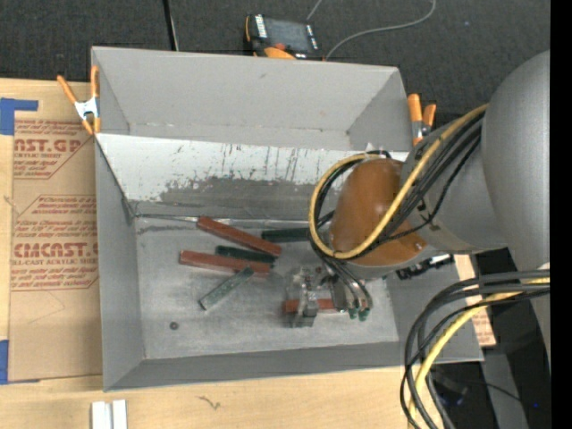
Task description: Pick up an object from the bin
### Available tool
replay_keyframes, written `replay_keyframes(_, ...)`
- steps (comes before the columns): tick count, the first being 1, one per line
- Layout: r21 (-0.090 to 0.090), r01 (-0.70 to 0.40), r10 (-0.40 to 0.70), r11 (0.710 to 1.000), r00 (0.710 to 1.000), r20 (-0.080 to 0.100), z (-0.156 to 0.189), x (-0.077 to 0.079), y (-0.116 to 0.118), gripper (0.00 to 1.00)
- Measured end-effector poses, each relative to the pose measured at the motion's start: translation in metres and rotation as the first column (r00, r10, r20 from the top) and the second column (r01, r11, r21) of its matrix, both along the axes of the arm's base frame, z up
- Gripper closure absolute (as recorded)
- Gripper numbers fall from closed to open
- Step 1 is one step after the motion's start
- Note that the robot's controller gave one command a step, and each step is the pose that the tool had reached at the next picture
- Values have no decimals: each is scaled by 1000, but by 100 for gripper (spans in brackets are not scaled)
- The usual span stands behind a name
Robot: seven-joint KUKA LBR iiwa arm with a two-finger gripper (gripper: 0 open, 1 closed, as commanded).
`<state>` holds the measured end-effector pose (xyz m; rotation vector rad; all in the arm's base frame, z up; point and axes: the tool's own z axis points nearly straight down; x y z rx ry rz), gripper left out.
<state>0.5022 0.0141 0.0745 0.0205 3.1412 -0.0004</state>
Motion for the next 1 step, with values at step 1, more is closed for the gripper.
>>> replay_keyframes(1,1,0,0,1000,1000,4,46,1,0,100)
